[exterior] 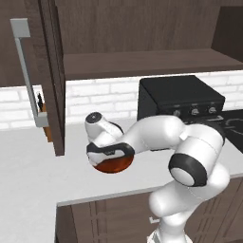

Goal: Pick up the bowls on the counter and stack them on top of one another in the open cabinet. Place the smaller bowl on top of the larger bowl.

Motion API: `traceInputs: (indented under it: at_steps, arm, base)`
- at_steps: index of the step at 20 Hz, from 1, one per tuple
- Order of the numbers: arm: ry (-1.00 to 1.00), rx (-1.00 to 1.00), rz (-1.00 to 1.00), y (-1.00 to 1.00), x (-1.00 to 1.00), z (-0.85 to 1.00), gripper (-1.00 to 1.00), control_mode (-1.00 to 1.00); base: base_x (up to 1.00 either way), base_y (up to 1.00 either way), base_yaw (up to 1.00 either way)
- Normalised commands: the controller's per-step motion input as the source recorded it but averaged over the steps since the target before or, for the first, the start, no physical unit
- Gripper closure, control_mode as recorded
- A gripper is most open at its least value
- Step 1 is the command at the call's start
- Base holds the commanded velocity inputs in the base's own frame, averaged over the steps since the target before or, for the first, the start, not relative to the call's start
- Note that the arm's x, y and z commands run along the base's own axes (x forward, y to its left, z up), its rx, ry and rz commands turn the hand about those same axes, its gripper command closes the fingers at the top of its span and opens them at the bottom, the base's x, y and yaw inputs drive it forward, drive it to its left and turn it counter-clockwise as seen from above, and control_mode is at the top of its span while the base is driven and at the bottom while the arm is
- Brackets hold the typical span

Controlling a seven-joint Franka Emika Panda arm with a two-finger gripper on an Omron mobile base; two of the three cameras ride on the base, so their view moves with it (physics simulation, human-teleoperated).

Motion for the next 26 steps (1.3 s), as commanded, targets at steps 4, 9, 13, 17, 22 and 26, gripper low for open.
traceInputs:
  at_steps: [4,9,13,17,22,26]
  arm:
    - [0.10,0.00,0.05,0.00,0.21,-0.41,1.00,-1.00]
    - [0.05,0.00,0.02,0.02,0.08,-0.36,1.00,-1.00]
    - [0.00,0.00,0.00,0.00,-0.03,-0.06,-1.00,-1.00]
    - [0.00,0.00,0.00,0.00,-0.14,0.28,-1.00,-1.00]
    - [-0.01,0.00,0.00,-0.01,-0.51,0.33,-1.00,-1.00]
    - [0.00,0.00,0.00,0.00,-0.87,0.00,-1.00,-1.00]
  base:
    - [0.00,0.00,0.00]
    - [0.00,0.00,0.00]
    - [0.00,0.00,0.00]
    - [0.00,0.00,0.00]
    - [0.00,0.00,0.00]
    - [0.00,0.00,0.00]
